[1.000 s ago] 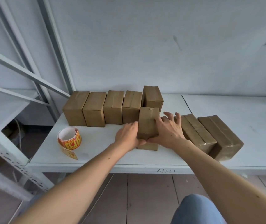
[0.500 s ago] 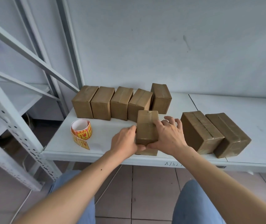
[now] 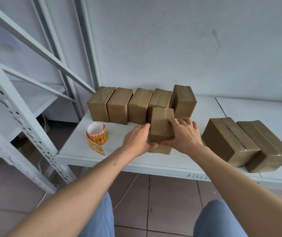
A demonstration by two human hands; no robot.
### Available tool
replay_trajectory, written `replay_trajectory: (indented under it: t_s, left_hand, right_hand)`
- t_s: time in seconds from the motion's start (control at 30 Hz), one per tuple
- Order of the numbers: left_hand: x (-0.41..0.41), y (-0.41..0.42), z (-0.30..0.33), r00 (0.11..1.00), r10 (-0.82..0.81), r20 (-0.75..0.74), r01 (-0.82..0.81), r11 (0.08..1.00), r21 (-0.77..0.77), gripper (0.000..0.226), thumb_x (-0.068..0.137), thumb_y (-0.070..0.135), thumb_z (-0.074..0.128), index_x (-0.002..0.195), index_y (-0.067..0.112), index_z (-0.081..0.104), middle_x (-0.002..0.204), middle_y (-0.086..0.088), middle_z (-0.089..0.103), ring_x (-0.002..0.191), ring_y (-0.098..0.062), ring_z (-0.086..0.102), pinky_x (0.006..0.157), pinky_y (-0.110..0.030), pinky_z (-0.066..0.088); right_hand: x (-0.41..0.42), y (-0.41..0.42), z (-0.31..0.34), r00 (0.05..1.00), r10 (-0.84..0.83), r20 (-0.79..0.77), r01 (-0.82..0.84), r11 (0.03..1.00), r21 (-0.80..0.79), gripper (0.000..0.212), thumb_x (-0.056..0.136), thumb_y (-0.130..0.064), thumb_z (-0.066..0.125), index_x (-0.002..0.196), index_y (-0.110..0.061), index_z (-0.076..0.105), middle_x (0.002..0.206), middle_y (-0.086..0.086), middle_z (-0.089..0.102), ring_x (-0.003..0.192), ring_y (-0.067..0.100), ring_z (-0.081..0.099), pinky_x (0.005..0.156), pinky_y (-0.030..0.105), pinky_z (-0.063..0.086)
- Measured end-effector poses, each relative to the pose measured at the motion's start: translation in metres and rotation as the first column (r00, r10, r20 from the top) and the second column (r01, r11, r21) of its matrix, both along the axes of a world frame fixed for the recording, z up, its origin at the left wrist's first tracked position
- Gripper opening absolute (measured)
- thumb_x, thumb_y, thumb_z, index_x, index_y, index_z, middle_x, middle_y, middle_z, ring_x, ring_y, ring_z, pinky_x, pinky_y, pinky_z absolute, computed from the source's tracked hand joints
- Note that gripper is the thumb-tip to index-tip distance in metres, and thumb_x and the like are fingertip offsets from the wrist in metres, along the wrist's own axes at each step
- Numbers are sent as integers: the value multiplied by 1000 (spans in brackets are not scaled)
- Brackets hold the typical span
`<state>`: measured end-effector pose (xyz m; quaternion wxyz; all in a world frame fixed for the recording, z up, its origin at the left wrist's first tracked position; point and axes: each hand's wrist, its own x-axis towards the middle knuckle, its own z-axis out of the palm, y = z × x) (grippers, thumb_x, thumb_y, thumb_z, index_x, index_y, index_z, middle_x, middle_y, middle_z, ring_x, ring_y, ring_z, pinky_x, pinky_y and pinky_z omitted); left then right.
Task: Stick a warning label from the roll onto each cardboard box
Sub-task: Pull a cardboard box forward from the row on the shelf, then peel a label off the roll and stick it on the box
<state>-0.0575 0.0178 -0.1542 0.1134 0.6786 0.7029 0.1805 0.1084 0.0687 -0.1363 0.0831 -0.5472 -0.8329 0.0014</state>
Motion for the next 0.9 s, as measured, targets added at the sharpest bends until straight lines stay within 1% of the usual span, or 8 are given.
replay_trajectory:
  t_s: [0.13, 0.33, 0.47, 0.53, 0.6, 0.7, 0.8, 0.9]
  left_hand:
    - [-24, -5, 4, 999, -51, -18, 50, 998, -33, 84, 77, 53, 71, 144, 17, 36, 144, -2, 47, 131, -22, 43, 98, -39, 42]
    - [-97, -20, 12, 992, 16, -128, -29, 995, -93, 67, 82, 52, 62, 140, 26, 41, 145, 7, 46, 132, -16, 42, 106, -40, 38]
    - [-133, -35, 22, 991, -36, -133, -5, 955, -297, 83, 66, 68, 70, 138, 38, 43, 149, 4, 33, 138, -22, 28, 113, -49, 26]
    - [-145, -43, 24, 997, -44, -61, 24, 955, -295, 91, 52, 70, 76, 133, 45, 46, 151, 4, 24, 142, -23, 17, 116, -49, 21]
    - [-154, -47, 25, 999, -36, -25, 28, 964, -265, 98, 47, 60, 85, 135, 47, 43, 155, 6, 14, 144, -24, 8, 117, -50, 18]
    - [-165, -55, 17, 992, -31, -119, -8, 952, -308, 113, 52, 28, 92, 144, 45, 28, 154, 4, 12, 144, -25, 8, 117, -49, 21]
    - [-175, -59, 4, 972, -27, -235, -45, 954, -295, 113, 65, -6, 75, 148, 45, 17, 151, 7, 18, 140, -23, 24, 105, -41, 42]
    - [-183, -58, -7, 954, -10, -299, -46, 983, -177, 94, 78, -4, 62, 146, 43, 19, 156, 6, 25, 136, -27, 36, 98, -39, 45]
  right_hand:
    - [-3, -2, 2, 1000, -3, -5, 3, 1000, -4, 83, 68, -63, 71, 133, -21, 40, 139, 6, 49, 134, 31, 31, 107, 40, 25]
    - [-12, -15, 4, 999, 3, -35, -1, 998, 65, 94, 66, -65, 72, 138, -20, 34, 145, 7, 38, 138, 32, 25, 111, 41, 23]
    - [-24, -22, 6, 999, 33, -39, -28, 991, 132, 85, 70, -64, 69, 136, -18, 39, 144, 7, 40, 136, 31, 26, 111, 41, 22]
    - [-31, -25, 7, 998, 47, -37, -41, 988, 147, 81, 71, -62, 69, 134, -19, 41, 145, 7, 38, 136, 31, 26, 111, 40, 21]
    - [-37, -29, 7, 998, 61, -29, -56, 987, 154, 78, 72, -60, 68, 133, -18, 43, 146, 6, 37, 136, 31, 26, 111, 41, 21]
    - [-46, -34, 8, 996, 83, -17, -80, 986, 146, 74, 73, -58, 68, 131, -16, 46, 145, 6, 39, 135, 31, 27, 111, 40, 21]
    - [-51, -36, 8, 992, 127, -18, -123, 979, 160, 65, 76, -53, 67, 128, -19, 51, 139, 4, 44, 133, 29, 30, 110, 39, 21]
    - [-55, -37, 7, 978, 205, -44, -191, 957, 219, 47, 79, -41, 68, 119, -17, 61, 129, 1, 54, 123, 28, 39, 103, 39, 29]
